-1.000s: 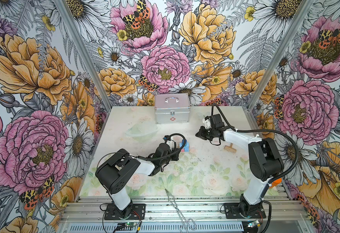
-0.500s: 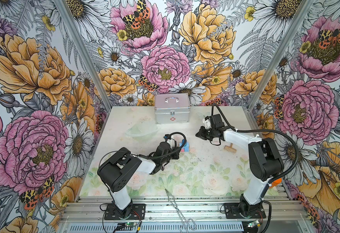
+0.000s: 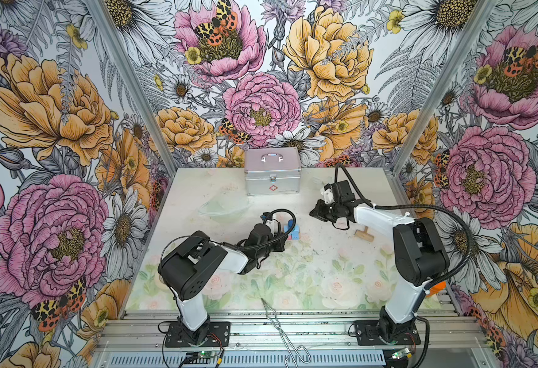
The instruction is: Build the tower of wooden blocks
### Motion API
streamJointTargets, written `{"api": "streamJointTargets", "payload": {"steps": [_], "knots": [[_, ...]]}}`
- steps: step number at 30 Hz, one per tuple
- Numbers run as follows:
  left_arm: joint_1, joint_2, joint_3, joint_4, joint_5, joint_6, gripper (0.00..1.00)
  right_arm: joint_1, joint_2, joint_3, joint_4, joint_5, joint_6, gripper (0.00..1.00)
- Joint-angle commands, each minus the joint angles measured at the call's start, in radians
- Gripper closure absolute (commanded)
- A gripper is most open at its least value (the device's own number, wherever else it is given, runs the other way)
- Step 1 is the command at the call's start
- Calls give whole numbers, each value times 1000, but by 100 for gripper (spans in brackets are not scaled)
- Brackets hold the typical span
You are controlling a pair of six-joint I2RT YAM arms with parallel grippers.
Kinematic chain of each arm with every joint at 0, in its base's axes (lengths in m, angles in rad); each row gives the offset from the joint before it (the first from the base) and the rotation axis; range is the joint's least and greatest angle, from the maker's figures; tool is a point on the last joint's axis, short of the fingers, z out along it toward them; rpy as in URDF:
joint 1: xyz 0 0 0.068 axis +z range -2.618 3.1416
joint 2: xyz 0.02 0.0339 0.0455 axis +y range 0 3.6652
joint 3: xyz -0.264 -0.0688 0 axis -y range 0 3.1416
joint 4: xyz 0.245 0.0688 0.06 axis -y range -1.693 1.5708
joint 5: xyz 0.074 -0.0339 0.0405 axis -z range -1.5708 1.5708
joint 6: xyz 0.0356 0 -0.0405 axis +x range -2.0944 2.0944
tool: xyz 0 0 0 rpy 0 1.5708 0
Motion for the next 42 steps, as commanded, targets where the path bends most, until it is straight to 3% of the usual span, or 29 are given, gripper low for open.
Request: {"api": "streamJointTargets", "payload": {"steps": [1, 42], "knots": [[5, 13, 23, 15, 29, -3, 100, -5, -4, -16, 15, 6, -15, 100], [-11, 6, 22, 9, 40, 10, 100, -12, -21, -39, 26, 3, -11, 100]]}}
